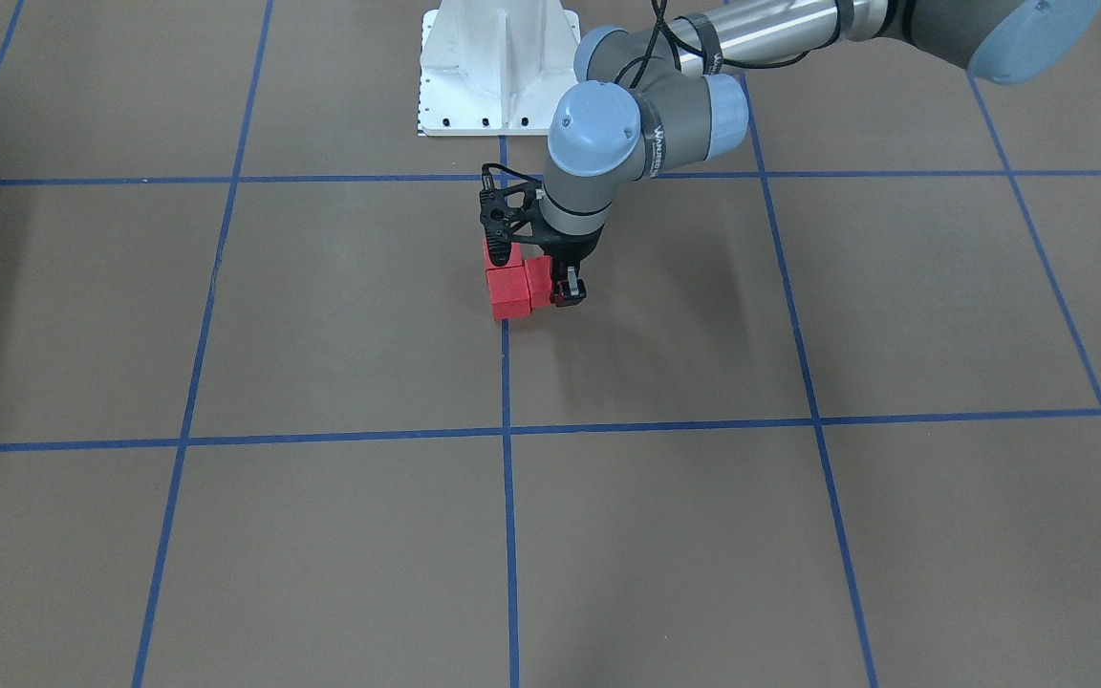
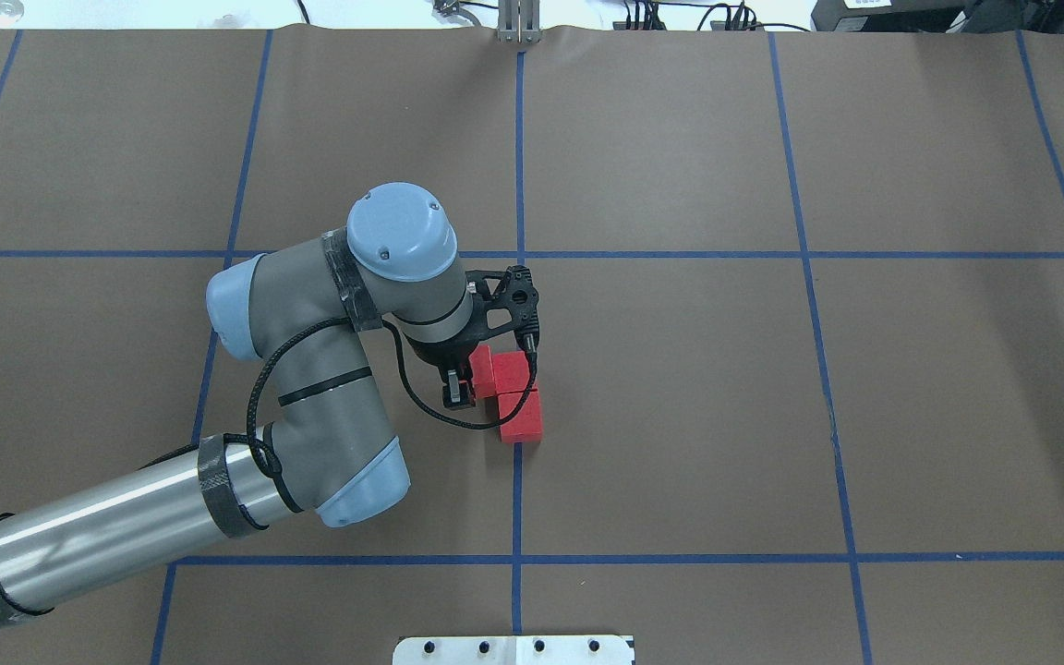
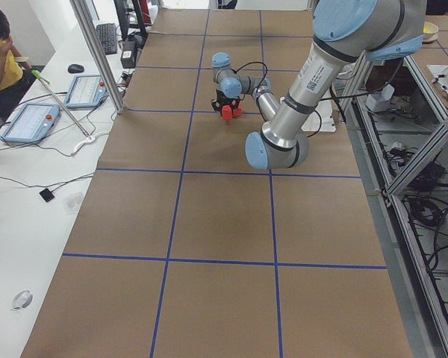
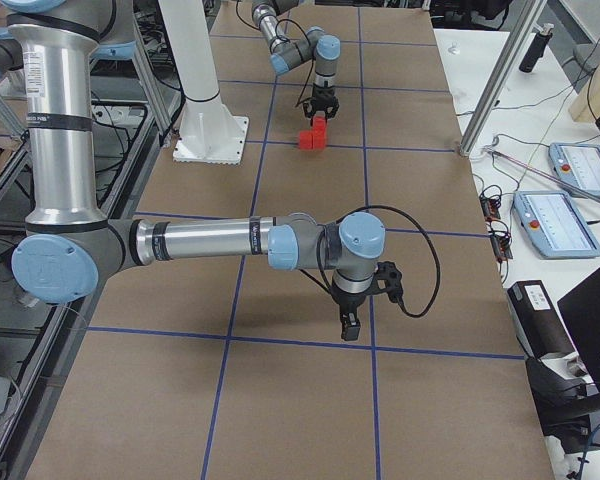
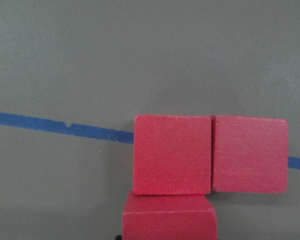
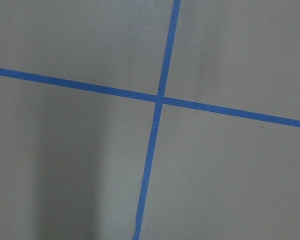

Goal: Form red blocks into L shape at center
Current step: 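Lower the cube beside the farther center cube and settle it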

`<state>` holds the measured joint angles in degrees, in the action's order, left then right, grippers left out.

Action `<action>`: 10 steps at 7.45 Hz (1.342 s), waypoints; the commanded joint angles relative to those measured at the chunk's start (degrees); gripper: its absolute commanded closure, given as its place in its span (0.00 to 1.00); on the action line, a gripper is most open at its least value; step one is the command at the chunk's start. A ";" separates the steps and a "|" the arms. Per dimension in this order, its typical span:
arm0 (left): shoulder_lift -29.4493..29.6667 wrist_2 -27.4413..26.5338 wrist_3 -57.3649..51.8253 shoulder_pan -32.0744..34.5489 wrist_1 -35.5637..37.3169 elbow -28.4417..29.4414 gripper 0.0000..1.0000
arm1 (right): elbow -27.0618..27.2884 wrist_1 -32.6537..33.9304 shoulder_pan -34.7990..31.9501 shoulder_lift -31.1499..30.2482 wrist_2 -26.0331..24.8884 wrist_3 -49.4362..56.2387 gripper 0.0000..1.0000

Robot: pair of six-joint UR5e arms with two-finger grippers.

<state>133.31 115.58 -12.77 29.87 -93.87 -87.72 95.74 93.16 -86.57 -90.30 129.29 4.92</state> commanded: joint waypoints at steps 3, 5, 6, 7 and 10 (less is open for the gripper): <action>0.02 0.00 -0.15 -0.78 0.00 0.52 0.85 | -0.03 0.00 0.00 0.04 0.00 0.00 0.01; 0.02 0.00 -0.15 -0.78 0.00 0.62 0.85 | 0.06 0.00 0.00 0.04 0.00 0.00 0.01; 0.02 0.00 -0.06 -0.78 0.00 0.62 0.85 | -0.03 0.00 0.00 0.04 0.00 0.00 0.01; 0.02 0.00 -0.06 -0.78 0.00 0.79 0.85 | 0.06 0.00 0.00 0.04 0.00 0.00 0.01; 0.54 0.00 -0.06 -0.78 0.00 1.40 0.83 | 0.06 0.00 0.00 0.04 0.09 0.00 0.01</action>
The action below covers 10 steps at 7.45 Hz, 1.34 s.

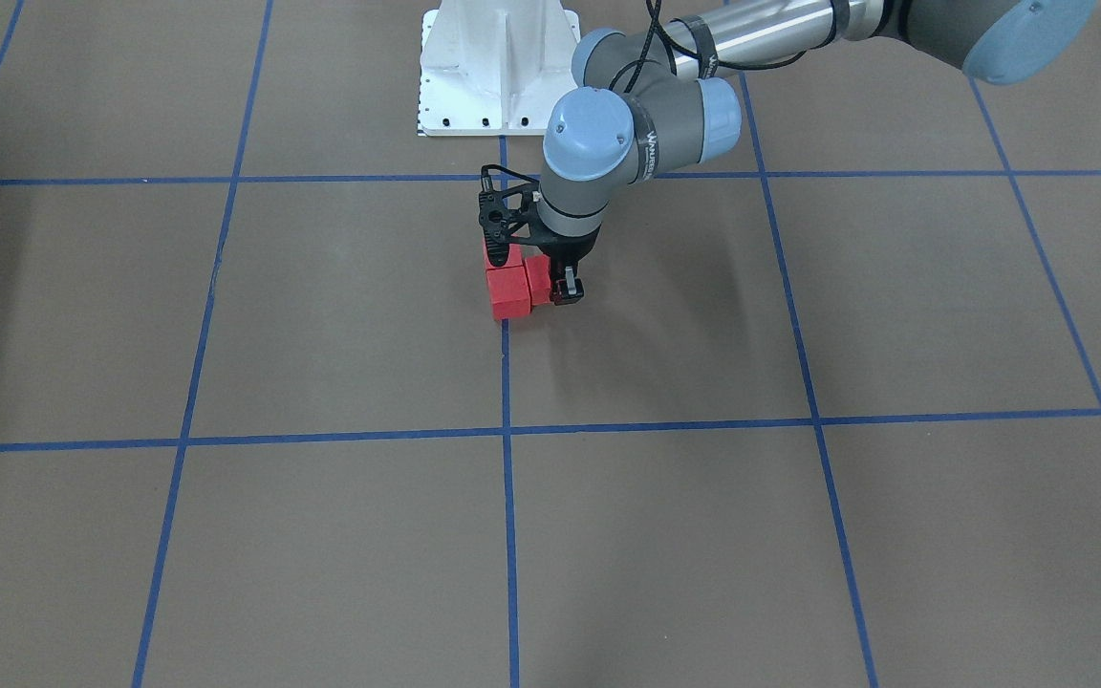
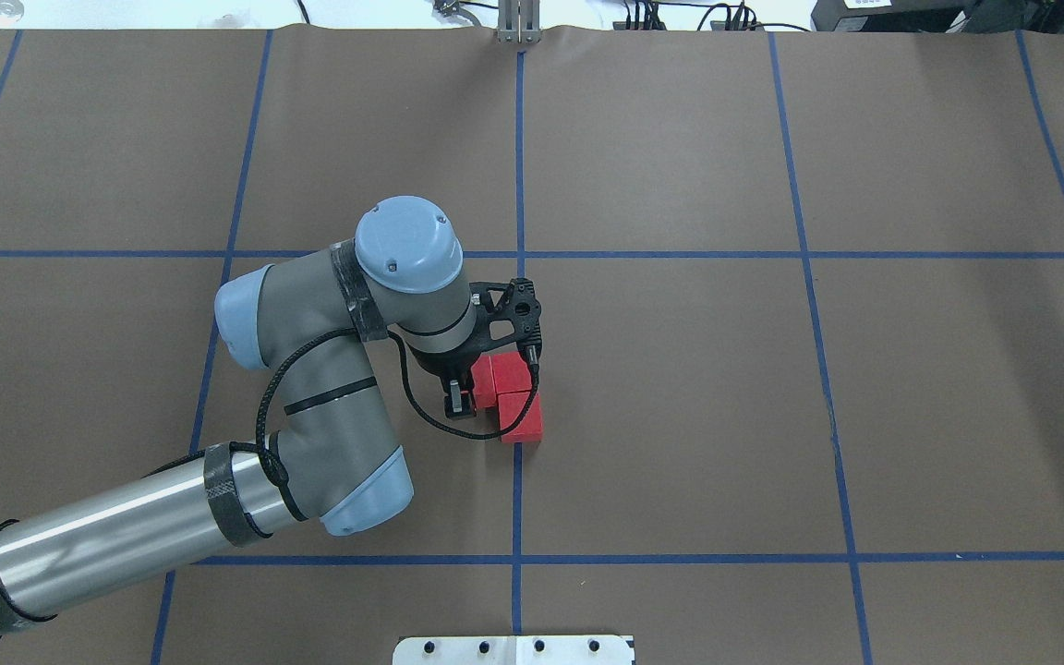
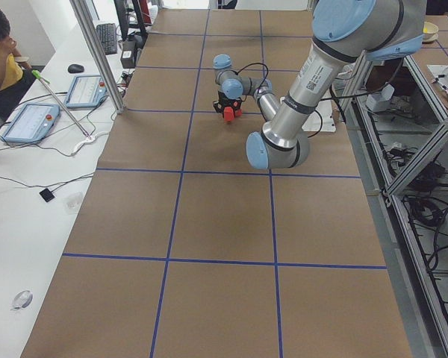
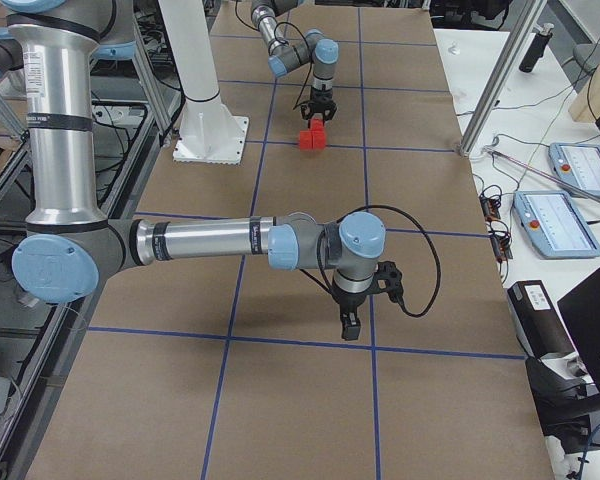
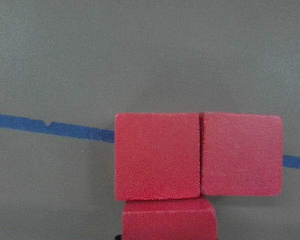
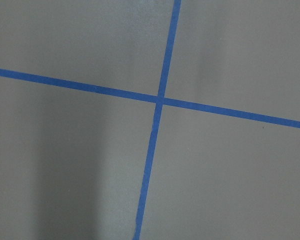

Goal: Form red blocks into L shape at center
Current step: 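Lower the cube beside the farther center cube and settle it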

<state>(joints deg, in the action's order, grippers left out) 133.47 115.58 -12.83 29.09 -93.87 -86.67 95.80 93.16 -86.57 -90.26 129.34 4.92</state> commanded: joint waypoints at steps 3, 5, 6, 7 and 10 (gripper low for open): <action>0.65 0.00 0.09 0.00 0.00 0.98 0.79 | 0.00 0.00 0.00 0.00 0.03 0.00 0.01; 0.65 0.00 0.09 0.09 0.00 0.98 0.77 | 0.09 0.00 0.00 0.09 0.03 0.00 0.01; 0.65 -0.09 0.09 0.09 0.00 1.06 0.73 | 0.09 0.00 0.00 0.09 0.03 0.00 0.01; 0.65 -0.09 0.09 0.09 0.00 1.33 0.71 | 0.09 0.00 0.00 0.09 0.03 0.00 0.01; 0.65 -0.09 0.09 0.17 -3.33 3.00 0.65 | 0.00 0.00 0.00 0.53 0.03 -0.09 0.01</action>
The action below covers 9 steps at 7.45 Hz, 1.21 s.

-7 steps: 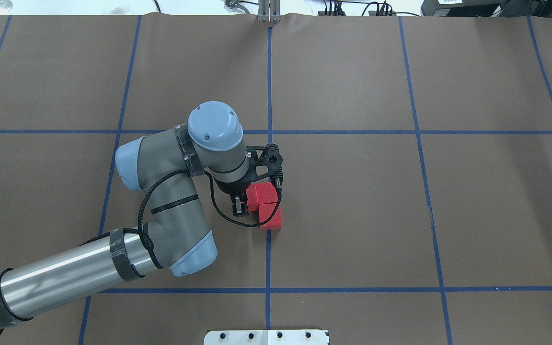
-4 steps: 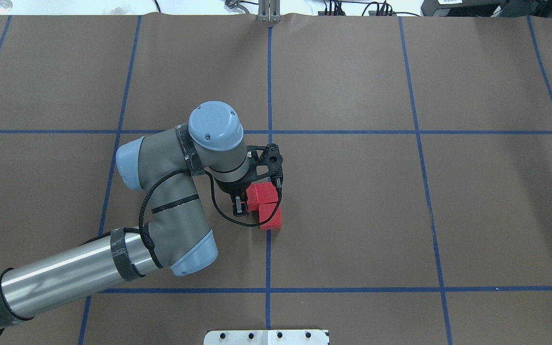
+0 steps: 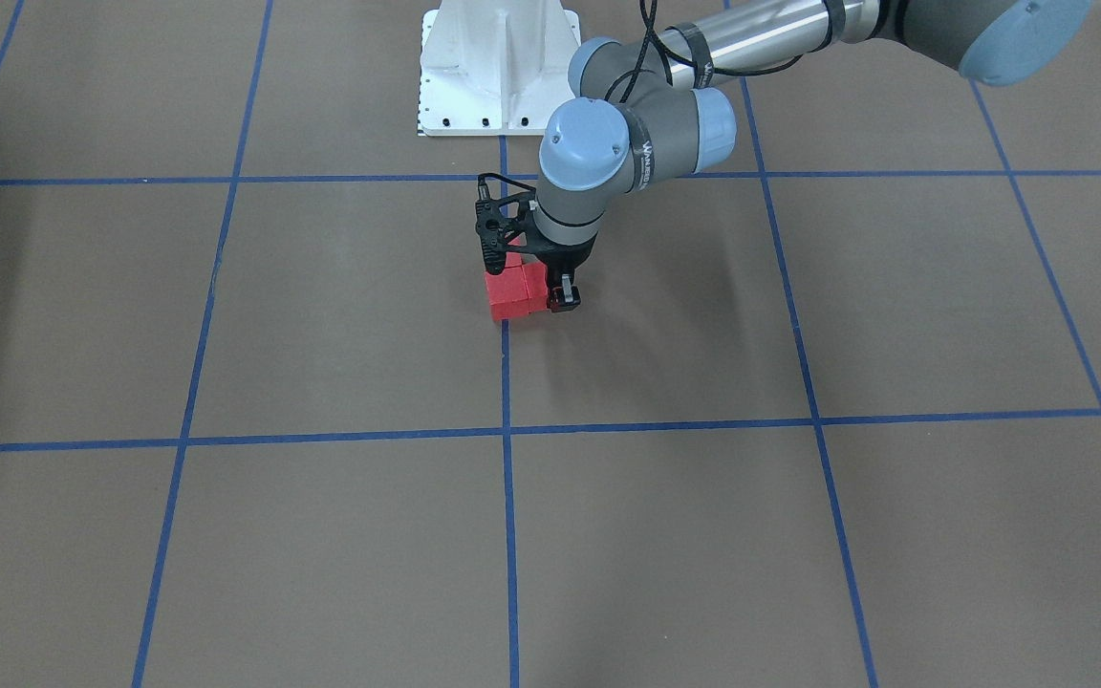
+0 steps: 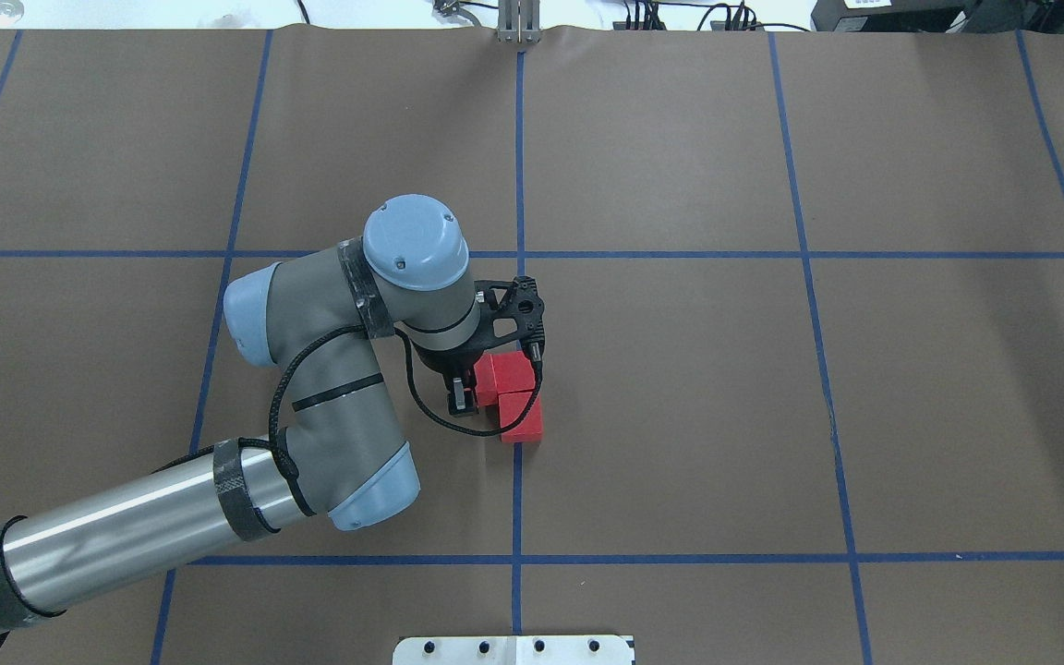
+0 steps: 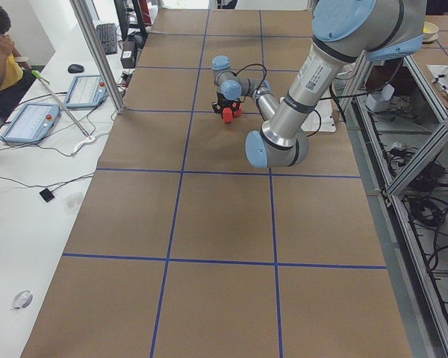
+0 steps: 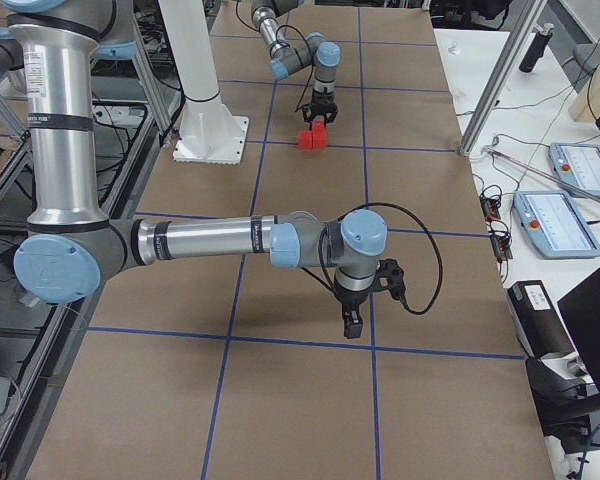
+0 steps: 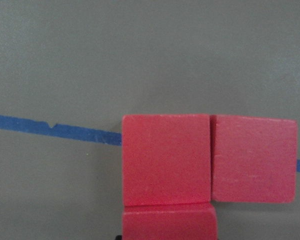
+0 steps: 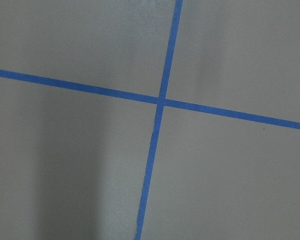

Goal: Form red blocks into L shape at center
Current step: 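Lower the cube beside the farther center cube and settle it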

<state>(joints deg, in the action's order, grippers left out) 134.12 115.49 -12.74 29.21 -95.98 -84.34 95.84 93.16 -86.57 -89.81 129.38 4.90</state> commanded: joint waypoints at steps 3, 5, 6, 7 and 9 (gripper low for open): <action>0.00 0.00 0.09 0.06 -1.23 0.67 0.50 | 0.05 0.00 0.00 0.07 0.00 -0.07 0.01; 0.00 0.00 0.44 0.14 -1.31 0.67 0.20 | -0.04 0.00 0.00 0.16 0.00 -0.07 0.01; -0.17 0.00 0.44 0.14 -1.31 0.58 0.01 | -0.04 0.00 0.00 0.16 0.00 -0.07 0.01; -0.17 -0.09 0.53 0.23 -1.23 0.49 0.00 | -0.04 0.00 0.00 0.16 0.00 -0.07 0.01; -0.17 0.00 0.35 0.41 -1.14 -0.55 0.00 | 0.05 0.00 0.00 0.25 0.00 -0.07 0.01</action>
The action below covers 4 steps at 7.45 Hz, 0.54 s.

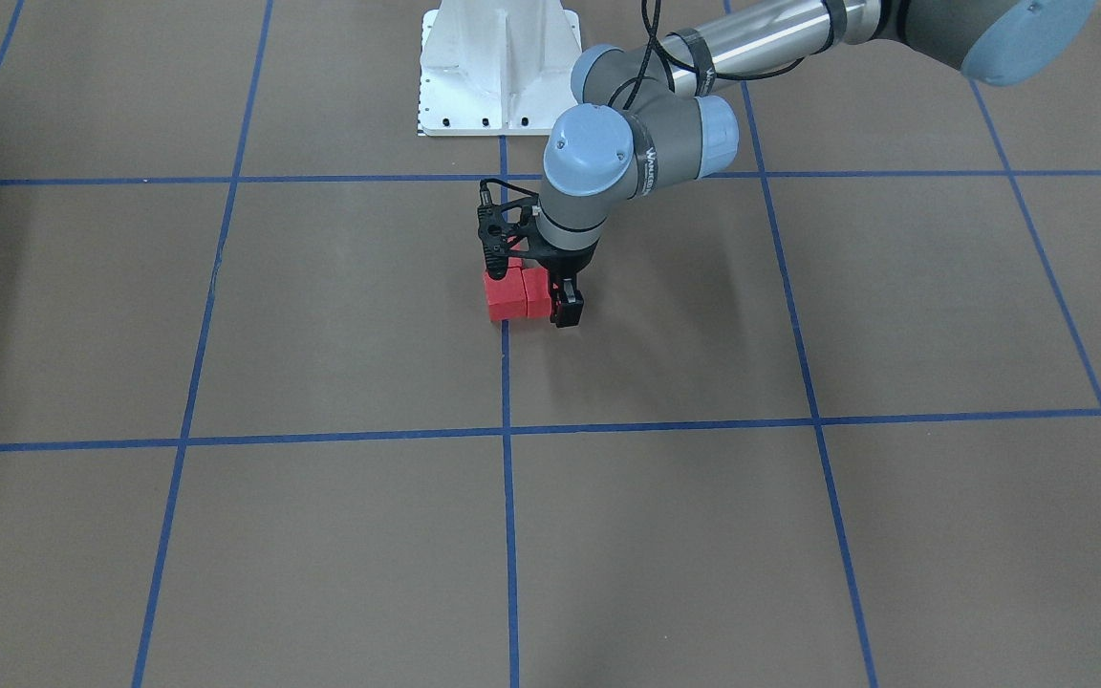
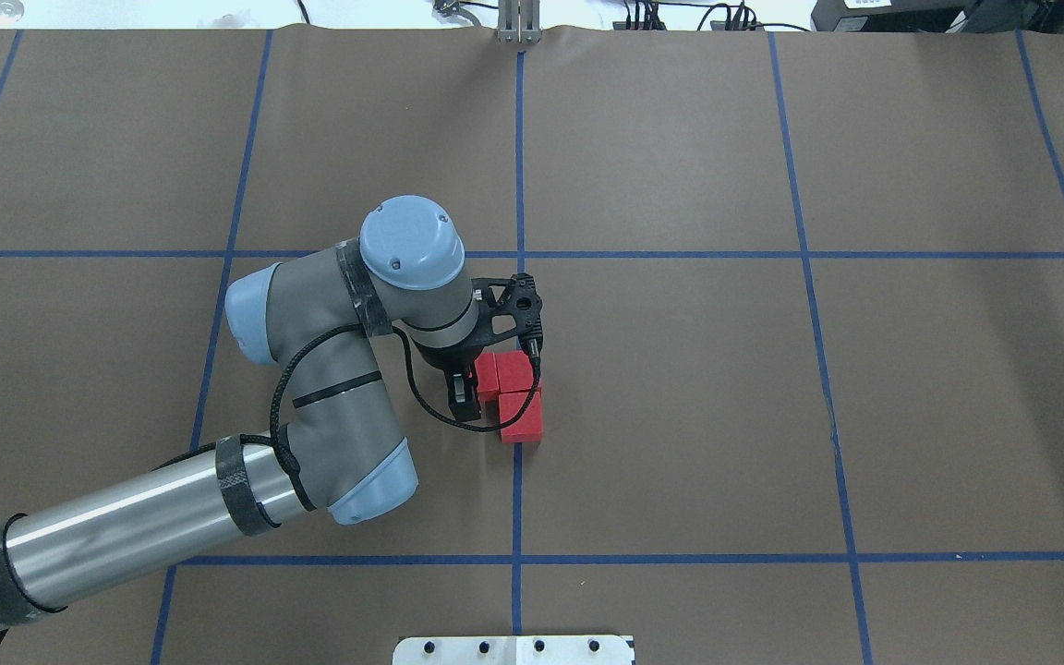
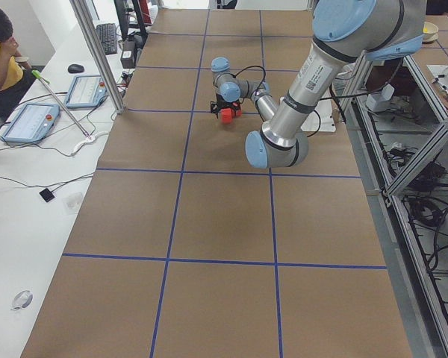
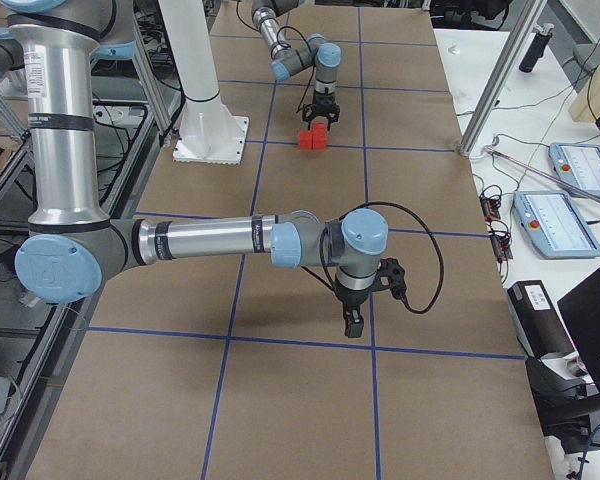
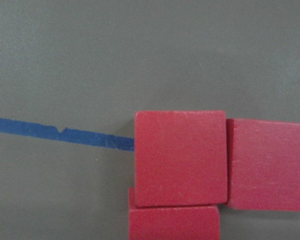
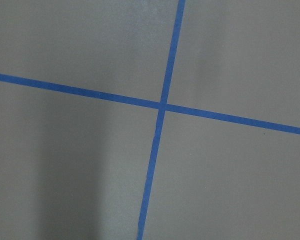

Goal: Form red blocks into L shape at center
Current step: 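Open the left gripper and lift it off the placed cube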

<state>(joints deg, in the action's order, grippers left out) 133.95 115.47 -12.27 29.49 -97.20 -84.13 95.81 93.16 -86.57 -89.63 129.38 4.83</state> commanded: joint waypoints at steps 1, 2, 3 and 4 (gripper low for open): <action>-0.01 0.20 -0.21 0.30 0.34 -1.73 0.00 | 0.08 0.00 0.00 0.06 0.00 0.00 0.01; -0.18 0.55 -0.30 0.91 0.69 -4.09 0.00 | 0.08 0.00 0.00 0.06 0.00 0.00 0.01; -0.45 0.46 -0.30 1.35 1.22 -6.11 0.00 | 0.08 0.00 0.00 0.06 0.00 0.00 0.01; -0.45 0.55 -0.30 3.10 3.31 -7.35 0.00 | -0.01 0.00 0.00 0.06 0.00 0.00 0.01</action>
<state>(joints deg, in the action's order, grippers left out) 133.61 115.92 -12.55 31.04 -95.70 -89.49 95.88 93.16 -86.57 -89.56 129.37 4.83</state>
